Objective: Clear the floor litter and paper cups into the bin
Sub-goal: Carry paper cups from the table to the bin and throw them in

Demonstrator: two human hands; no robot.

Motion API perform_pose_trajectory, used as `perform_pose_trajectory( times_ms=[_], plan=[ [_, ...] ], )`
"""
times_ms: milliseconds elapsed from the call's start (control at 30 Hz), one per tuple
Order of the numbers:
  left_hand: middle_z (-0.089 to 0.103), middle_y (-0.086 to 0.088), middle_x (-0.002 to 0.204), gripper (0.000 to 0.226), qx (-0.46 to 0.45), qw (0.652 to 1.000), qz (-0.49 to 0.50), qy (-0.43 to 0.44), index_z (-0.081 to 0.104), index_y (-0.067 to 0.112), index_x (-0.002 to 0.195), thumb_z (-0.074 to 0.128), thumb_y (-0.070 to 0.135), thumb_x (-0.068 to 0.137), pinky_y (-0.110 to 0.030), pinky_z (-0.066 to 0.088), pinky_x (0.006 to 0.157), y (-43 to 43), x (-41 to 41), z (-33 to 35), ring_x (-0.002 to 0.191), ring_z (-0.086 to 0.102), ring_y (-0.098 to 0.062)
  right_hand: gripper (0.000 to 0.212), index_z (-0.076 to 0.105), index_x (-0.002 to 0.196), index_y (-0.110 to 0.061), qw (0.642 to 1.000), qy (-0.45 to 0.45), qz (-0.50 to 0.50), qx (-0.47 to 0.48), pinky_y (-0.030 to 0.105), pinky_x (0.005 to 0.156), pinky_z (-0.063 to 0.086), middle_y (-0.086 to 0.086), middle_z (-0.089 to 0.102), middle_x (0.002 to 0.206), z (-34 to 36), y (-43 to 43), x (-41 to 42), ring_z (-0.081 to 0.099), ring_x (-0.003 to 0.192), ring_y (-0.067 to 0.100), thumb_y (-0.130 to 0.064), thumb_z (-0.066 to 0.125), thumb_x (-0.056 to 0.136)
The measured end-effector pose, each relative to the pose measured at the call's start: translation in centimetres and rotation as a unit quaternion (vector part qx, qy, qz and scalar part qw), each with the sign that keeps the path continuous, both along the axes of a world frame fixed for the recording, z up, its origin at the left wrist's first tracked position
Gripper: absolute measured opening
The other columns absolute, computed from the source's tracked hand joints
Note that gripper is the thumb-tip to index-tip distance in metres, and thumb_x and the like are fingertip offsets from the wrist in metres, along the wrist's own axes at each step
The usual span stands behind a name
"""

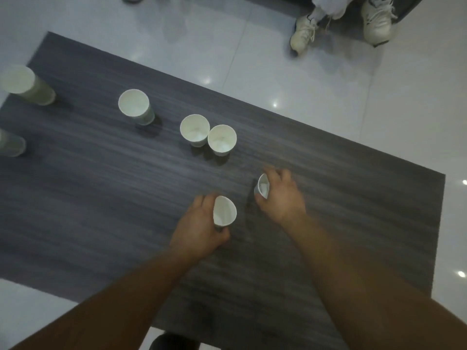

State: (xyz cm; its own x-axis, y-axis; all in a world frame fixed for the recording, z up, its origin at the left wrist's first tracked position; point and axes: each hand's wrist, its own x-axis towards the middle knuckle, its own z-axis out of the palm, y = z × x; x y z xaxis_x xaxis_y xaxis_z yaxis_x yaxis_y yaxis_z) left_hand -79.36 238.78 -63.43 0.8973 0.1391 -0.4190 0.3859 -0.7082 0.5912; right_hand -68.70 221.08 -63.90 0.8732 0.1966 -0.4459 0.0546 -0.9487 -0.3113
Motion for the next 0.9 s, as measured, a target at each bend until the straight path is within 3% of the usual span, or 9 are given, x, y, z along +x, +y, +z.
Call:
perform_pose_trajectory(
  times_ms=[300, 467, 633, 833, 900],
  plan=[
    [0.049, 0.001, 0.129, 0.078, 0.064, 0.998, -0.021, -0.014, 0.039, 0.024, 0.135, 0.075, 0.036, 0.066, -0.034, 0.044, 0.089, -0.4, 0.4, 10.8, 0.114, 0.052, -0.024, 0.064, 0.036, 0.146, -0.027, 0.997, -0.027, -0.047, 0.053, 0.039, 0.094, 0.046, 0.006, 0.035, 0.143, 9.9, -3.0, -5.5, 0.047, 0.122, 0.033, -0.036, 0.063, 0.089],
    [0.05, -0.002, 0.123, 0.072, 0.05, 0.997, -0.053, -0.039, 0.042, 0.022, 0.13, 0.074, 0.03, 0.066, -0.031, 0.043, 0.083, -1.7, -1.4, 16.8, 0.107, 0.053, -0.025, 0.066, 0.035, 0.146, -0.028, 0.995, -0.058, -0.083, 0.018, 0.037, 0.094, 0.045, 0.005, 0.036, 0.141, 15.9, -5.1, -9.6, 0.048, 0.119, 0.031, -0.039, 0.062, 0.087],
    [0.043, -0.007, 0.128, 0.084, 0.028, 0.986, -0.147, -0.067, 0.033, 0.024, 0.142, 0.074, 0.029, 0.069, -0.032, 0.042, 0.085, -2.8, -2.9, 21.8, 0.11, 0.051, -0.028, 0.062, 0.038, 0.144, -0.028, 0.982, -0.084, -0.167, 0.008, 0.038, 0.089, 0.047, 0.005, 0.039, 0.138, 21.7, -6.5, -15.6, 0.049, 0.117, 0.032, -0.04, 0.061, 0.088],
    [0.038, -0.007, 0.131, 0.08, 0.041, 0.956, -0.274, -0.1, 0.036, 0.026, 0.141, 0.072, 0.03, 0.07, -0.034, 0.045, 0.091, -4.6, -6.2, 26.6, 0.11, 0.053, -0.031, 0.06, 0.036, 0.144, -0.026, 0.956, -0.109, -0.273, -0.009, 0.041, 0.09, 0.046, 0.007, 0.039, 0.137, 26.8, -6.8, -25.6, 0.046, 0.119, 0.032, -0.04, 0.058, 0.09],
    [0.037, -0.005, 0.132, 0.08, 0.042, 0.941, -0.319, -0.105, 0.035, 0.025, 0.142, 0.072, 0.03, 0.071, -0.03, 0.043, 0.087, -6.1, -7.8, 28.0, 0.11, 0.053, -0.03, 0.06, 0.036, 0.144, -0.026, 0.945, -0.115, -0.305, -0.017, 0.04, 0.091, 0.046, 0.007, 0.039, 0.137, 27.8, -7.0, -29.2, 0.045, 0.119, 0.031, -0.041, 0.058, 0.09]
  ],
)
